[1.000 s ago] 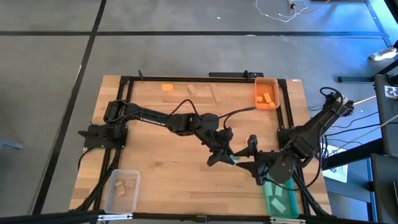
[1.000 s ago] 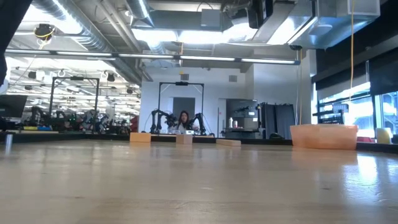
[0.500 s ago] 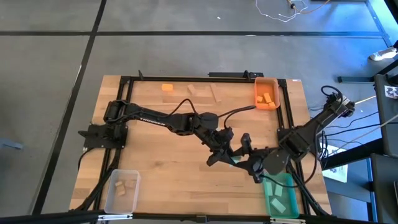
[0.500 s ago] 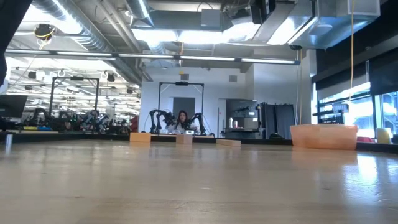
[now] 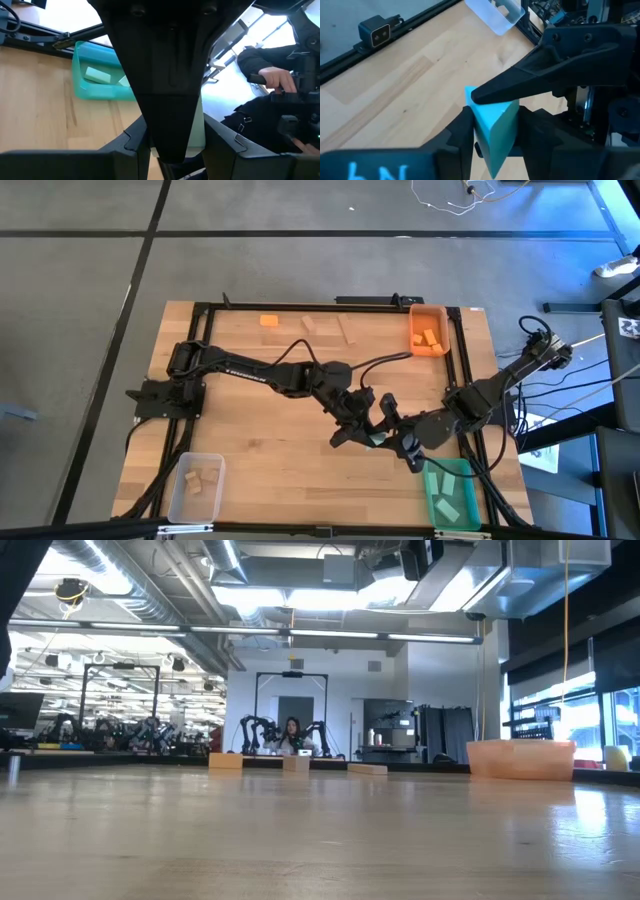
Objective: Sort & place blocks by color
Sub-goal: Put the blue block into the green bin
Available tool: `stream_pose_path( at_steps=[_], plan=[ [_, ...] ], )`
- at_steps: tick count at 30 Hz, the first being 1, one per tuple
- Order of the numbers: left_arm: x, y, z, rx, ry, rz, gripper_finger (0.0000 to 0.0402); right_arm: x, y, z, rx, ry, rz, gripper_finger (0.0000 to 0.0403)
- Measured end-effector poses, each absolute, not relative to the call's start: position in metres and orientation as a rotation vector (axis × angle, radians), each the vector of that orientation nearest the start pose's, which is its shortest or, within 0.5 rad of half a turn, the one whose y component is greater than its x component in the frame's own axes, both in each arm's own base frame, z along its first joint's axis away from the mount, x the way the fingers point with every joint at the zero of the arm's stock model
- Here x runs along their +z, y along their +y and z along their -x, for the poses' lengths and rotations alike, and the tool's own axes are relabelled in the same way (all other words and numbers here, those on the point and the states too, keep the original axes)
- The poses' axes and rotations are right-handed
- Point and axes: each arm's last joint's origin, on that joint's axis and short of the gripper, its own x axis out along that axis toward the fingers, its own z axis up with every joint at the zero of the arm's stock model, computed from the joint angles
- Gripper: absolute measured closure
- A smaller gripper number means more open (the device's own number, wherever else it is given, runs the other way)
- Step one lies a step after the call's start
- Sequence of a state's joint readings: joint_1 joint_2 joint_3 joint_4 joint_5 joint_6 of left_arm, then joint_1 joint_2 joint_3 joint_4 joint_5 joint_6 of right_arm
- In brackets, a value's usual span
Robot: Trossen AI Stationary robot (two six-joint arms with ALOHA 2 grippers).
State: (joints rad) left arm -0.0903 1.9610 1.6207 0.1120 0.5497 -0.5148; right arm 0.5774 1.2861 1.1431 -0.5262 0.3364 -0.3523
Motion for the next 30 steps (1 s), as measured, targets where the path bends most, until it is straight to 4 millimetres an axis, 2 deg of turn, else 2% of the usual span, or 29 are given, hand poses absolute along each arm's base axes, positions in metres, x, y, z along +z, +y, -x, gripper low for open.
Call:
stream_pose_path(
  at_steps=[10,19,24,27,30],
  plan=[
    [0.296,-0.041,-0.458,-0.541,0.433,0.540,0.0253,0.321,0.139,-0.233,0.318,0.573,0.634,0.0284],
    [0.295,-0.032,-0.457,-0.575,0.455,0.555,0.0249,0.320,0.139,-0.233,0.302,0.579,0.634,0.0284],
    [0.288,-0.032,-0.454,-0.598,0.549,0.587,0.0249,0.321,0.139,-0.231,0.322,0.576,0.630,0.0284],
    [0.281,-0.031,-0.450,-0.565,0.634,0.606,0.0248,0.323,0.139,-0.231,0.330,0.567,0.627,0.0284],
    [0.272,-0.029,-0.447,-0.512,0.688,0.555,0.0248,0.324,0.139,-0.230,0.329,0.572,0.617,0.0284]
  ],
)
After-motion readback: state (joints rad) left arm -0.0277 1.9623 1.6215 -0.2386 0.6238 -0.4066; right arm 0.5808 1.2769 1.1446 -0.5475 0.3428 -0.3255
